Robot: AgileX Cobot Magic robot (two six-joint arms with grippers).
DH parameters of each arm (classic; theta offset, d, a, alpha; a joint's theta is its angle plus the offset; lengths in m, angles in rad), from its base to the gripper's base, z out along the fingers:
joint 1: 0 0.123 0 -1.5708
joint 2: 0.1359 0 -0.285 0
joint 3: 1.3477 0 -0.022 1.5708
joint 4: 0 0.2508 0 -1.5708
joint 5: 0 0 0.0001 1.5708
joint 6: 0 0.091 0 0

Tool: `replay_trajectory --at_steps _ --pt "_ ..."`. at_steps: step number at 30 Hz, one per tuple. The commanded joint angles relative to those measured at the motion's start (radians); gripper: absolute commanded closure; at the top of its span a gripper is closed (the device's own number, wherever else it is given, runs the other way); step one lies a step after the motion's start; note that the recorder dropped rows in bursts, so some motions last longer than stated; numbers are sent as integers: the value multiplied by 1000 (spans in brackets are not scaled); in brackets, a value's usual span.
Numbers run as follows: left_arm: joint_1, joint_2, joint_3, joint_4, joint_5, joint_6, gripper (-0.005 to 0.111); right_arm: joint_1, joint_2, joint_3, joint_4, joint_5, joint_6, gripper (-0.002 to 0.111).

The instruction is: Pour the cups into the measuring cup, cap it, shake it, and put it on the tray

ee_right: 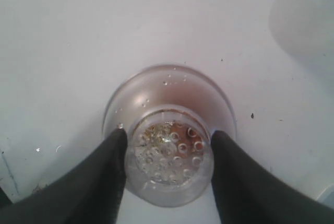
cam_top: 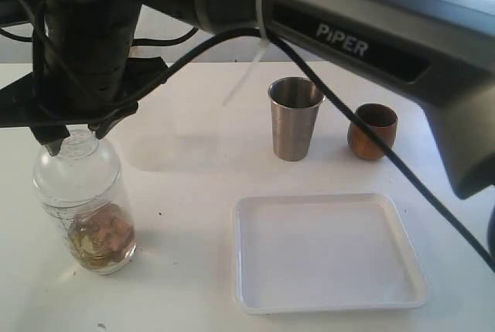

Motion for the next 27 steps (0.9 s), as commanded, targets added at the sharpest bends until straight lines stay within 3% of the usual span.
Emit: replay_trajectory --at_steps 1,10,27 --pt "-1 -4 4 1 -2 -2 107 4 5 4 -5 -26 -3 63" --pt "-1 -4 4 1 -2 -2 107 4 5 4 -5 -38 -21 52" --pt "-1 -4 4 1 -2 -2 107 4 -1 -1 -13 -49 -21 52"
